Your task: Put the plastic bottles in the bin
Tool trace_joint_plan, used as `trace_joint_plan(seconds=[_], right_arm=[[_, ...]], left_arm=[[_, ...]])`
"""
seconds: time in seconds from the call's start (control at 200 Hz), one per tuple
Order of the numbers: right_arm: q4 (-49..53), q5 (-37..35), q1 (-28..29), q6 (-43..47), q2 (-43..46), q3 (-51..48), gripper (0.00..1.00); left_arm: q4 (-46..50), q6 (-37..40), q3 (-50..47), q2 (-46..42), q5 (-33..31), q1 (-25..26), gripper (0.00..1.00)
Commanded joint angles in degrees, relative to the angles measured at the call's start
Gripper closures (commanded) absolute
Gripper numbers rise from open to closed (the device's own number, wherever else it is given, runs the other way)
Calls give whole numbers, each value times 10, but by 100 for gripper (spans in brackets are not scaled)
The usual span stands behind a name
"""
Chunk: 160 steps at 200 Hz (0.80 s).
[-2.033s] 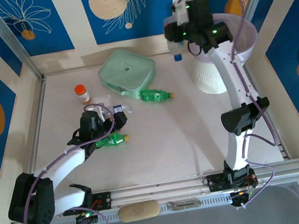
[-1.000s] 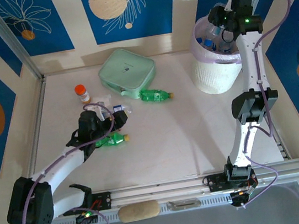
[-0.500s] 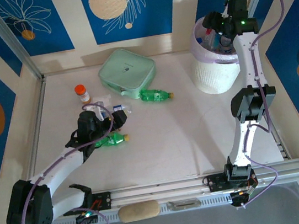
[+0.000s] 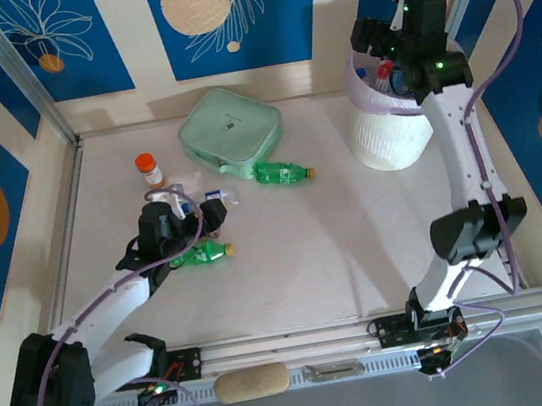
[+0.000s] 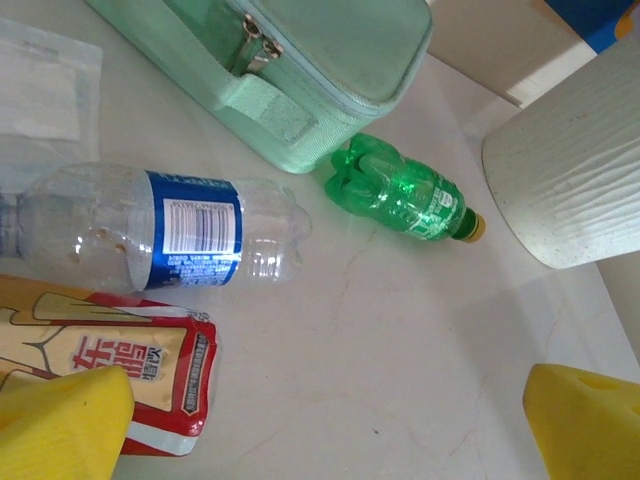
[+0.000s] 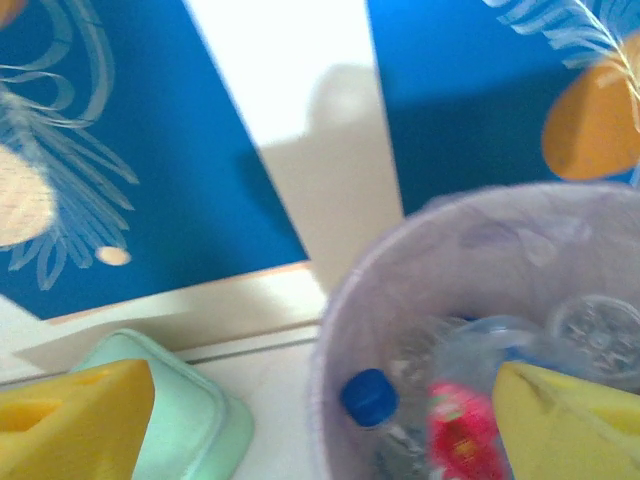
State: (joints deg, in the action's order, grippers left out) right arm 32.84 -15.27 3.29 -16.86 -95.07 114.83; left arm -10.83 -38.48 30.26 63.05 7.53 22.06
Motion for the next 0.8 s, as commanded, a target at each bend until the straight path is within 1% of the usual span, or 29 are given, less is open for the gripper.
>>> trace_joint_plan(seconds=[0.0, 0.115, 0.31, 0.45, 0.55, 0.565, 0.63, 0.795], right_arm=[[-65, -12, 10, 28, 39, -49, 10], [-87, 30, 6, 7, 60, -84, 8], [-73, 110, -1, -41, 60, -111, 8], [-112, 143, 24, -64, 88, -196, 7], [-140, 172, 49, -85, 108, -261, 0], [-141, 175, 54, -87, 110, -269, 1], [-146, 167, 85, -88, 120, -303, 1], [-158, 104, 175, -84, 136, -378, 1]], left_arm=[[15, 14, 0, -15, -25, 4, 0], [15, 12, 1, -17, -31, 3, 0], [20, 14, 5, -13, -36, 3, 0], [58, 38, 14, -20, -63, 3, 0], [88, 58, 21, -28, -76, 1, 0], [93, 61, 23, -29, -79, 1, 0], [118, 74, 28, -34, -94, 1, 0], [166, 90, 21, -54, -155, -6, 0]])
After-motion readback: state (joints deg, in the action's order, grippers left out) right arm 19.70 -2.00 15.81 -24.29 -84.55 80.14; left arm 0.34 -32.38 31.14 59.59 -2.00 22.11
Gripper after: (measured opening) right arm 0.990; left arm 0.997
